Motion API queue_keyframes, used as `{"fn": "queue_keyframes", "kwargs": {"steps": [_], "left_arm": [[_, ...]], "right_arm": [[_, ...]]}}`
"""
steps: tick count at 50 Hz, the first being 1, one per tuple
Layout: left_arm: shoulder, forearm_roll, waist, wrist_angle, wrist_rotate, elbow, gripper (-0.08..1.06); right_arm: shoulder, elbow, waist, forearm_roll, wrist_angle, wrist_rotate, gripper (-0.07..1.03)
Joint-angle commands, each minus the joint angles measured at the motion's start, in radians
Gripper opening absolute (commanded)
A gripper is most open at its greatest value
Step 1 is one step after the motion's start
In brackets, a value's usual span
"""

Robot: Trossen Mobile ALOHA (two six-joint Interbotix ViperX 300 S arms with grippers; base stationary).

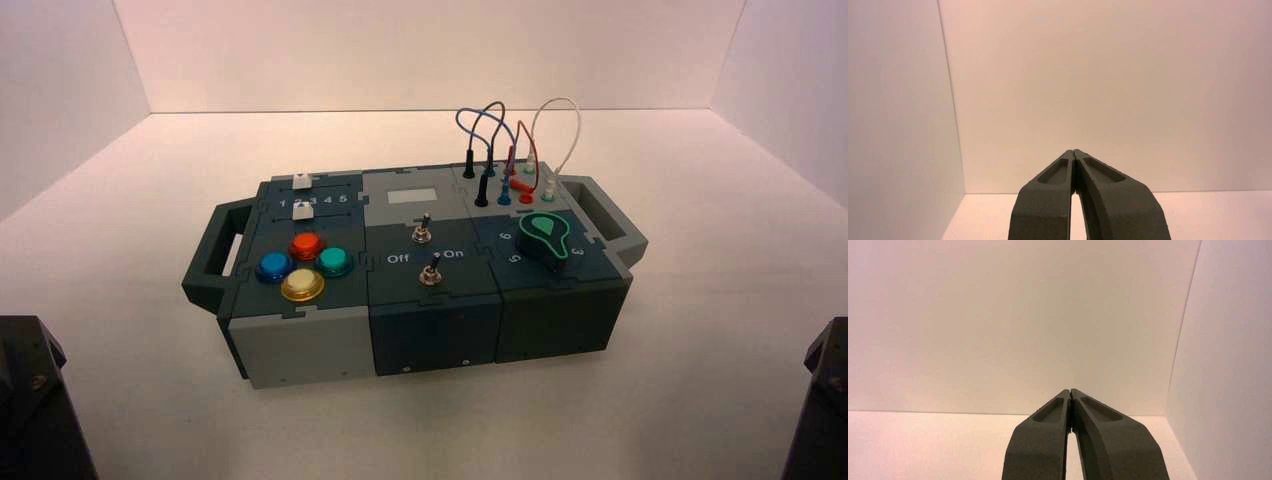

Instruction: Flip the top switch off with the left gripper.

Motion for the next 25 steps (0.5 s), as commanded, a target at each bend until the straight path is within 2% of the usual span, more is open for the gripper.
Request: {"fn": "queue_keyframes", "kwargs": {"steps": [1,25], "left_arm": [[-0.006,-0.002,0.002,-0.005,0.000,-0.012,-0.03],[-0.009,-0.002,0.000,-0.003,0.002,-0.006,-0.03]], "right_arm": [[-0.011,-0.025,0.003,0.006,-0.008,0.005,-0.03],[-0.012,-0.018,0.003,0.008,-0.009,0.006,-0.03]]}}
